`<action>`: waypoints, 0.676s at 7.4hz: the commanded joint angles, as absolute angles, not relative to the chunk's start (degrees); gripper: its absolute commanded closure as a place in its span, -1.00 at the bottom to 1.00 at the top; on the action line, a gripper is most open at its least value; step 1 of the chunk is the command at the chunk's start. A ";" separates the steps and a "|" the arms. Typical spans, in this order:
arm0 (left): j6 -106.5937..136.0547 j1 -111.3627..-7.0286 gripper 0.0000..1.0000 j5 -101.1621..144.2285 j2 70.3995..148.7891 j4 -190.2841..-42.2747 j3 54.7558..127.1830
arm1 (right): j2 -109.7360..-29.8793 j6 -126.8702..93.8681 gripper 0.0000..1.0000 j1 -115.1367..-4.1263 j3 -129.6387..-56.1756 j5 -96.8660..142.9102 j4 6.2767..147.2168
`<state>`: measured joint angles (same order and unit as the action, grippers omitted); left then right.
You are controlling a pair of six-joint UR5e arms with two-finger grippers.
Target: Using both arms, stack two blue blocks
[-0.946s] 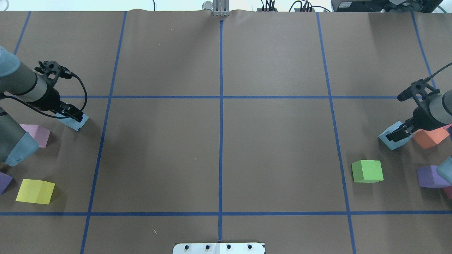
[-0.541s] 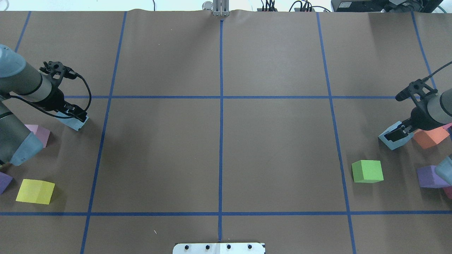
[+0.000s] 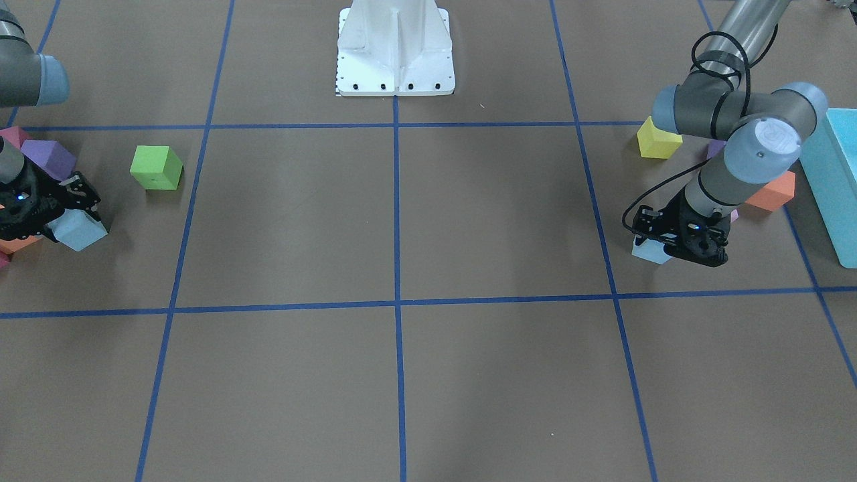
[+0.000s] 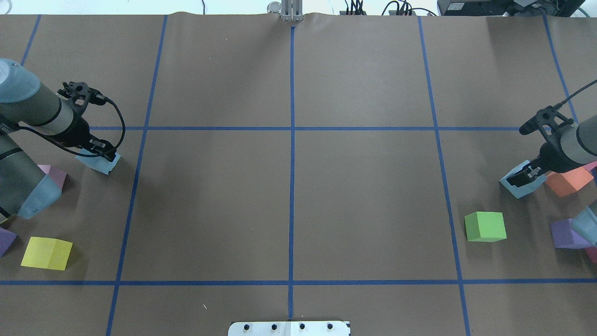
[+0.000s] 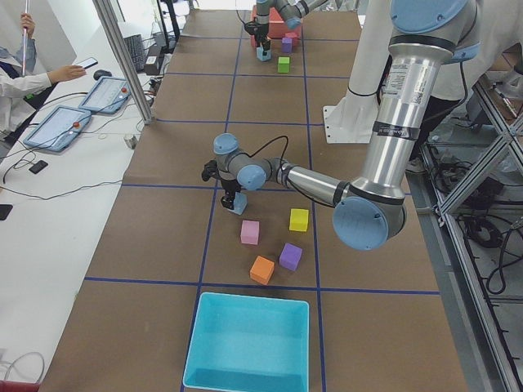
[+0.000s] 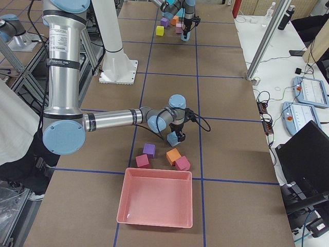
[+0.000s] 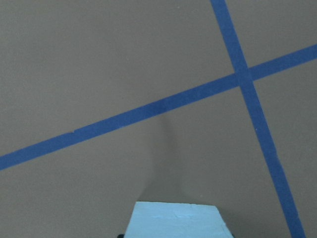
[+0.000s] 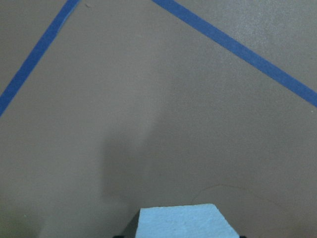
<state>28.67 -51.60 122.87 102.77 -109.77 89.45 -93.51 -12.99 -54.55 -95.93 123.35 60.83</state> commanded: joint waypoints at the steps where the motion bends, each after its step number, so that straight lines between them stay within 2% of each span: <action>1: 28.74 -51.59 -0.35 122.87 102.74 -109.78 89.56 | -92.82 -12.83 -0.56 -54.32 -94.31 123.40 60.82; 2: 28.83 -51.59 -0.25 122.87 102.74 -109.78 89.65 | -92.81 -13.09 -0.56 -54.32 -94.31 123.40 60.82; 3: 28.92 -51.68 -0.07 123.22 102.74 -109.69 89.91 | -92.81 -13.18 -0.35 -54.23 -94.39 123.40 60.73; 5: 28.83 -51.68 0.09 123.49 102.57 -109.69 90.09 | -92.90 -12.75 -0.13 -54.32 -94.57 123.31 60.82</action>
